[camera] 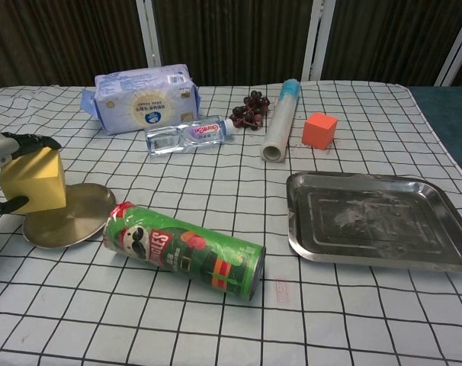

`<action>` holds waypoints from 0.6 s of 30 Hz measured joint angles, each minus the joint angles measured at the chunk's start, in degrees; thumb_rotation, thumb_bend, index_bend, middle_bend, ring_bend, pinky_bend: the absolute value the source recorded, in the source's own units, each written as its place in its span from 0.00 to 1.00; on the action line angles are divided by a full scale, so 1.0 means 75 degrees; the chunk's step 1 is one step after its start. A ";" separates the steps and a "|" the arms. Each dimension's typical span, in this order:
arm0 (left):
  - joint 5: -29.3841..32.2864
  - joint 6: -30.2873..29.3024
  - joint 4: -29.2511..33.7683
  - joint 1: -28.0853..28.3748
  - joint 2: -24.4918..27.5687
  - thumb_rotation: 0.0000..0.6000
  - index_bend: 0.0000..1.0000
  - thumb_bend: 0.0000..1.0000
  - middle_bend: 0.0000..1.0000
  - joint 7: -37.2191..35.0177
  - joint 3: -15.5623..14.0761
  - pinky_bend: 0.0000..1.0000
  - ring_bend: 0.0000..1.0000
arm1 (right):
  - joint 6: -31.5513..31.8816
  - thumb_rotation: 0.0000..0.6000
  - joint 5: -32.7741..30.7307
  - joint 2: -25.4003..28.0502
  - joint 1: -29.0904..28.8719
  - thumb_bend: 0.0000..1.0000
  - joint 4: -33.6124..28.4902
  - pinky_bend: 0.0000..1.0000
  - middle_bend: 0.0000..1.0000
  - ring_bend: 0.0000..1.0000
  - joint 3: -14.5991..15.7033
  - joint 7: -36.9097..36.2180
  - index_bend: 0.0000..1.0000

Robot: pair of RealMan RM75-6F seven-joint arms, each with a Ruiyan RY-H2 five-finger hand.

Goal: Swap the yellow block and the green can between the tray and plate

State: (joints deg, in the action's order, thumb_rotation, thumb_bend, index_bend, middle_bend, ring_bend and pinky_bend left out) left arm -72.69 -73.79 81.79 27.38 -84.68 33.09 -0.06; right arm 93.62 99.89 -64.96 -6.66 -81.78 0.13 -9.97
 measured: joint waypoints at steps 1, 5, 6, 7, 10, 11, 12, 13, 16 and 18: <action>0.0027 0.0031 0.0072 -0.0017 0.0034 1.00 0.08 0.42 0.19 -0.0002 0.0002 0.40 0.22 | -0.0011 1.00 -0.0007 -0.0002 -0.0003 0.02 0.0000 0.00 0.00 0.00 -0.0002 0.0007 0.16; 0.0106 0.0148 0.0448 -0.0092 0.0208 1.00 0.00 0.40 0.07 -0.0031 0.0007 0.33 0.10 | -0.0013 1.00 -0.0004 -0.0004 -0.0005 0.02 -0.0006 0.00 0.00 0.00 -0.0001 0.0014 0.16; 0.0126 0.0180 0.0561 -0.0115 0.0264 1.00 0.00 0.40 0.04 -0.0034 0.0008 0.31 0.07 | -0.0008 1.00 -0.0008 -0.0007 -0.0005 0.02 -0.0005 0.00 0.00 0.00 -0.0007 0.0015 0.16; 0.0141 0.0199 0.0639 -0.0131 0.0303 1.00 0.00 0.40 0.03 -0.0028 0.0009 0.30 0.06 | -0.0007 1.00 -0.0012 -0.0011 -0.0004 0.02 -0.0003 0.00 0.00 0.00 -0.0009 0.0016 0.16; 0.0189 0.0234 0.0871 -0.0193 0.0415 1.00 0.00 0.40 0.00 -0.0006 0.0018 0.25 0.00 | -0.0015 1.00 -0.0008 -0.0014 -0.0006 0.02 0.0004 0.00 0.00 0.00 -0.0005 0.0017 0.16; 0.0192 0.0237 0.0924 -0.0216 0.0449 1.00 0.00 0.39 0.00 -0.0004 0.0021 0.23 0.00 | -0.0018 1.00 -0.0006 -0.0013 -0.0008 0.02 0.0005 0.00 0.00 0.00 -0.0004 0.0021 0.16; 0.0191 0.0235 0.0973 -0.0249 0.0495 1.00 0.00 0.39 0.00 0.0003 0.0024 0.21 0.00 | -0.0027 1.00 -0.0010 -0.0015 -0.0011 0.02 0.0004 0.00 0.00 0.00 -0.0005 0.0028 0.16; 0.0190 0.0227 0.0997 -0.0273 0.0518 1.00 0.00 0.39 0.00 0.0007 0.0028 0.20 0.00 | -0.0036 1.00 -0.0015 -0.0017 -0.0013 0.02 0.0003 0.00 0.00 0.00 -0.0006 0.0031 0.16; 0.0167 0.0122 0.1061 -0.0363 0.0591 1.00 0.00 0.39 0.00 -0.0058 0.0041 0.19 0.00 | -0.0064 1.00 -0.0020 -0.0020 -0.0022 0.02 -0.0002 0.00 0.00 0.00 -0.0001 0.0045 0.16; 0.0104 -0.0048 0.1154 -0.0467 0.0723 1.00 0.00 0.39 0.00 -0.0161 0.0044 0.19 0.00 | -0.0089 1.00 -0.0031 -0.0031 -0.0036 0.02 -0.0002 0.00 0.00 0.00 -0.0010 0.0056 0.16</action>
State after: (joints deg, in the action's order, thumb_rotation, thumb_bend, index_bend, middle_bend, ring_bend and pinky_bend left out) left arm -71.91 -74.15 90.44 23.87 -79.25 31.88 0.27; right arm 92.95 99.66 -65.19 -6.93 -81.79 0.06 -9.55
